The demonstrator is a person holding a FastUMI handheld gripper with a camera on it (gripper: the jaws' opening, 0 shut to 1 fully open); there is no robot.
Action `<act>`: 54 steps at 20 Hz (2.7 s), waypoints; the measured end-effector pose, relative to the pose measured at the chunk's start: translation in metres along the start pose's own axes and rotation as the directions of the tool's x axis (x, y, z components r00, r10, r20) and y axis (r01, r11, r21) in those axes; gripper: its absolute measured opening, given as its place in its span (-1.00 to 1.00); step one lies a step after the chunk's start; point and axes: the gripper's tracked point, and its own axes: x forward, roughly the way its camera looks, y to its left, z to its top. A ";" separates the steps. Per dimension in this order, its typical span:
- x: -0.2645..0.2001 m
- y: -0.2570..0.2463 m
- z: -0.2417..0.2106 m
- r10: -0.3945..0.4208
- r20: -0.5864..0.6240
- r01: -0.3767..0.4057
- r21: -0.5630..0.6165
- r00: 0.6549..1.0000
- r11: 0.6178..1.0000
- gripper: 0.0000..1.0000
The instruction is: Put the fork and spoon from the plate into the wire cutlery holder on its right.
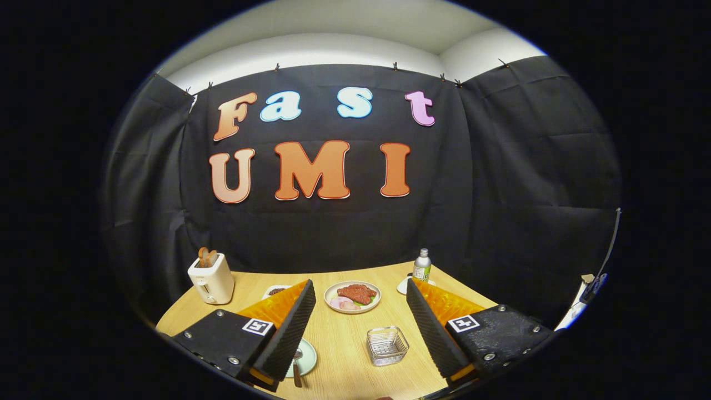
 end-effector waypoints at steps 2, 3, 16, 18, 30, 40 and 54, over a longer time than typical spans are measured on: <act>-0.001 0.002 -0.003 0.004 -0.001 -0.004 0.002 1.000 1.000 0.96; -0.001 0.003 -0.006 0.004 -0.011 -0.004 0.001 1.000 1.000 0.97; 0.004 0.084 -0.114 0.159 -0.203 -0.175 -0.066 0.966 0.982 0.97; 0.008 0.098 -0.144 0.182 -0.280 -0.214 -0.085 0.943 0.973 0.98; 0.018 0.140 -0.260 0.170 -0.620 -0.361 -0.196 0.766 0.912 0.79; 0.017 0.145 -0.298 0.128 -0.763 -0.409 -0.190 0.634 0.893 0.02; 0.018 0.139 -0.316 0.093 -0.796 -0.374 -0.175 0.598 0.911 -0.80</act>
